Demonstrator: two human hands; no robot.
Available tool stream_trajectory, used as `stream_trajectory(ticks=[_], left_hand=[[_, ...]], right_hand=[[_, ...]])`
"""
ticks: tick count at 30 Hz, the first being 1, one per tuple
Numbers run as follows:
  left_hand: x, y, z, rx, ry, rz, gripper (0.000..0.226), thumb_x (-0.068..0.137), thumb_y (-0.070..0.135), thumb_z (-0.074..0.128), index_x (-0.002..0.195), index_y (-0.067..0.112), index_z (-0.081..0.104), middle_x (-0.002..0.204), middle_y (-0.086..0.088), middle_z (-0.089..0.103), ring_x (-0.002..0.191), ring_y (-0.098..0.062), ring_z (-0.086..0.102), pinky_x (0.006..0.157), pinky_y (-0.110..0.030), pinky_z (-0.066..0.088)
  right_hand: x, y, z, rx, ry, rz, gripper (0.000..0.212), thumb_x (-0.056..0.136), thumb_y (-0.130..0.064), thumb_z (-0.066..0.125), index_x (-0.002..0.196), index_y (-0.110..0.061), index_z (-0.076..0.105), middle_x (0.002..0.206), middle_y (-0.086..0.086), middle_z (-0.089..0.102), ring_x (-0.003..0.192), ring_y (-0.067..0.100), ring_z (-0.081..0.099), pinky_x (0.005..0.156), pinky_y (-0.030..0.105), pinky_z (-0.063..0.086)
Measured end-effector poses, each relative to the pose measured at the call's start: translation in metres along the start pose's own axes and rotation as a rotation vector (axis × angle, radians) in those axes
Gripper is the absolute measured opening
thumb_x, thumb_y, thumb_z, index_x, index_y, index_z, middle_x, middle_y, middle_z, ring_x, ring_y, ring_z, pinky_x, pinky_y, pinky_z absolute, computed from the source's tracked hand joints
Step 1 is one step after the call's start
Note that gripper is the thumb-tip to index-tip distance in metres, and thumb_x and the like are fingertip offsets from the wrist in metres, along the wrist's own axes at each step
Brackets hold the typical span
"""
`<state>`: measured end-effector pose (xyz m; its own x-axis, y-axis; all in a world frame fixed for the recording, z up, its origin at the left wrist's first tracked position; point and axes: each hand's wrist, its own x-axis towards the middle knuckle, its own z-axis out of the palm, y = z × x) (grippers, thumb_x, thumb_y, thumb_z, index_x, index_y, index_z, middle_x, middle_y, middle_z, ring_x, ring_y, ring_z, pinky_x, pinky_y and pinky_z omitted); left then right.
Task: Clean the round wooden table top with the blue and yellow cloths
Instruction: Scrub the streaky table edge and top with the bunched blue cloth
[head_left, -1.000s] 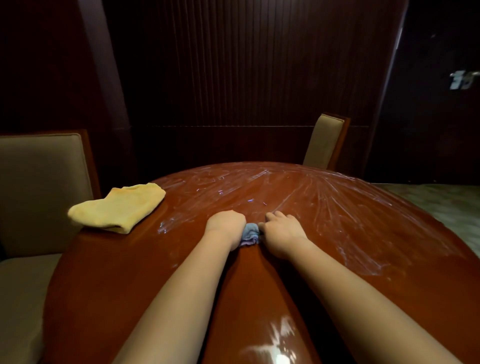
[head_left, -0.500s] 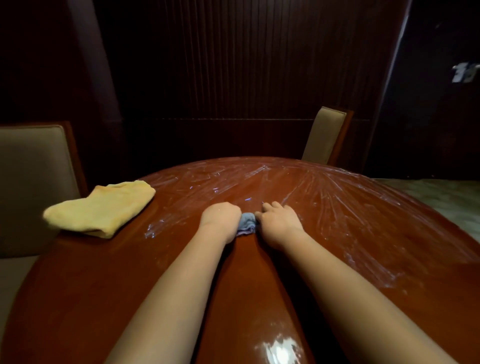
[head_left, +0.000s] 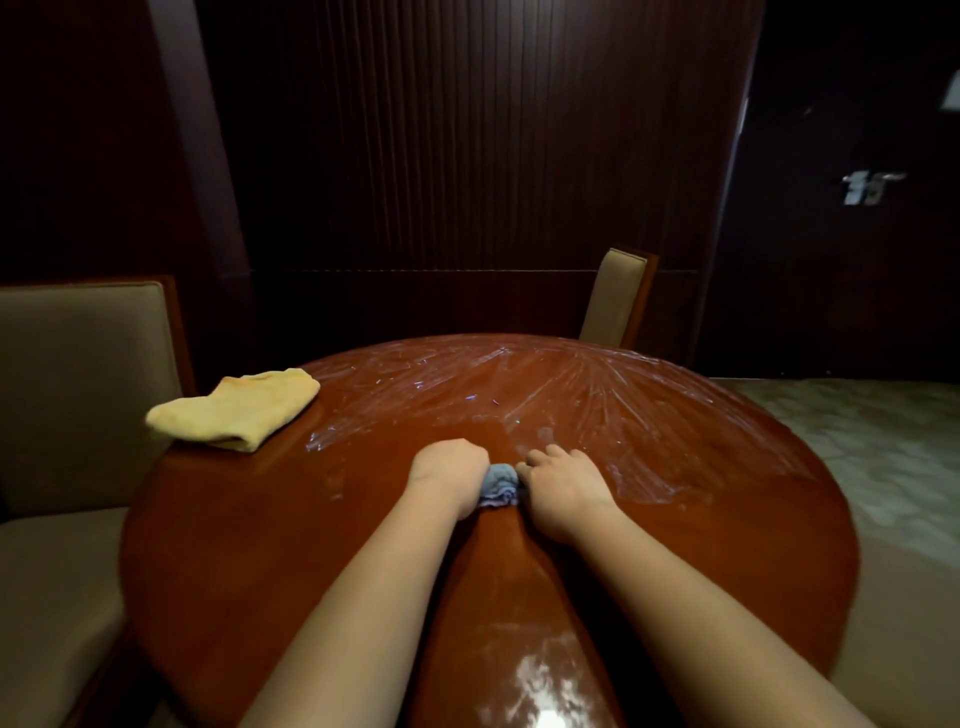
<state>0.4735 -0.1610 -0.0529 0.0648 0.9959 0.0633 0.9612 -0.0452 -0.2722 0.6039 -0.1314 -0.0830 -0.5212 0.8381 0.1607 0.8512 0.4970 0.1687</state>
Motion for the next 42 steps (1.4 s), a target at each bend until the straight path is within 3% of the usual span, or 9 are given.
stream_trajectory(ticks=[11, 18, 33, 42], left_hand=[[0.003, 0.01, -0.003, -0.042, -0.039, 0.044, 0.024, 0.086, -0.002, 0.049, 0.101, 0.003, 0.067, 0.108, -0.016, 0.066, 0.098, -0.036, 0.063, 0.075, -0.04, 0.052], [0.042, 0.014, 0.001, -0.01, 0.004, 0.059, 0.028, 0.09, -0.001, 0.046, 0.113, 0.001, 0.062, 0.119, -0.016, 0.061, 0.108, -0.036, 0.06, 0.082, -0.041, 0.051], [0.147, -0.007, 0.022, -0.047, 0.024, 0.04, 0.027, 0.092, 0.005, 0.048, 0.114, 0.002, 0.062, 0.122, -0.015, 0.059, 0.111, -0.035, 0.058, 0.084, -0.041, 0.049], [0.153, -0.01, 0.03, -0.058, 0.056, 0.016, 0.027, 0.094, 0.009, 0.047, 0.118, 0.004, 0.06, 0.123, -0.013, 0.055, 0.114, -0.034, 0.055, 0.085, -0.04, 0.047]], right_hand=[[-0.005, 0.013, 0.002, -0.055, -0.015, 0.037, 0.034, 0.1, -0.022, 0.034, 0.129, -0.017, 0.05, 0.134, 0.003, 0.048, 0.126, 0.023, 0.038, 0.099, 0.037, 0.031], [0.028, 0.034, 0.012, -0.032, -0.025, 0.07, 0.033, 0.099, -0.025, 0.036, 0.127, -0.018, 0.052, 0.134, 0.004, 0.047, 0.126, 0.024, 0.039, 0.097, 0.037, 0.033], [0.125, 0.067, 0.038, -0.01, -0.007, 0.107, 0.033, 0.099, -0.023, 0.038, 0.127, -0.018, 0.053, 0.131, 0.005, 0.048, 0.125, 0.024, 0.039, 0.1, 0.036, 0.032], [0.134, 0.068, 0.039, -0.003, 0.004, 0.135, 0.034, 0.098, -0.02, 0.036, 0.127, -0.014, 0.053, 0.131, 0.009, 0.046, 0.123, 0.027, 0.039, 0.099, 0.036, 0.032]])
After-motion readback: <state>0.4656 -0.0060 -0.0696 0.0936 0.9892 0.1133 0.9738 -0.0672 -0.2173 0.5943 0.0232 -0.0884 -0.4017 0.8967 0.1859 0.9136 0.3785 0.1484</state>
